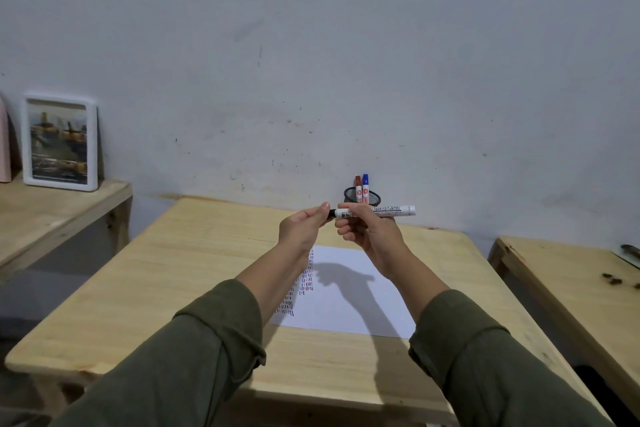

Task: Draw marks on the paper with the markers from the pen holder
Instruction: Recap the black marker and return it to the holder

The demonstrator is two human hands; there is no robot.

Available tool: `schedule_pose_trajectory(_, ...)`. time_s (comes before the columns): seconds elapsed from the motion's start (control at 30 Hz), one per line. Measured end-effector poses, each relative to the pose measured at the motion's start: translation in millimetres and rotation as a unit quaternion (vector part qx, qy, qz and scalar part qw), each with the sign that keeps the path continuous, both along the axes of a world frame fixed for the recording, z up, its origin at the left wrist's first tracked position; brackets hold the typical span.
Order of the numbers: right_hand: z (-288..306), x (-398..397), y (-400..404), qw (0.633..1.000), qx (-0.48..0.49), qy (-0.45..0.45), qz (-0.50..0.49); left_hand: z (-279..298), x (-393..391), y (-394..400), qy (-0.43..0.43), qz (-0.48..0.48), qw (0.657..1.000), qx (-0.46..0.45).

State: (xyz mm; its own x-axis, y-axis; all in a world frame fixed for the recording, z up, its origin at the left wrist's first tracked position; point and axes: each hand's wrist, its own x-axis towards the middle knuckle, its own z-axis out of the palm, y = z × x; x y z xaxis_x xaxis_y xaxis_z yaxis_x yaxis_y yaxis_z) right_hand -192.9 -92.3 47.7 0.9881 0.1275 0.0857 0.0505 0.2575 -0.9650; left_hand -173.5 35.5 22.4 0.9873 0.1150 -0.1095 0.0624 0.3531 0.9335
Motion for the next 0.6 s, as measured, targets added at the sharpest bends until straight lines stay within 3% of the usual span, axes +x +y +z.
schedule_pose_trajectory(0.17,-1,-2,-10,0.998,-0.011,0.004,0.054,1,1,-4,-0.005,0.036,0.999,0.037)
schedule_pose_trajectory(0.37,15,-3,-29,0.990,0.033,0.039,0.130,17,15,5,0.006,0.093,0.996,0.000)
schedule_pose_trajectory(0.47,14,2,-34,0.988,0.000,0.047,0.149,29,23,3,-0.002,0.042,0.999,-0.001)
schedule_pose_trajectory(0.6,3,19,-37,0.991,-0.057,0.019,0.123,39,35,-8,-0.034,-0.037,0.996,0.069)
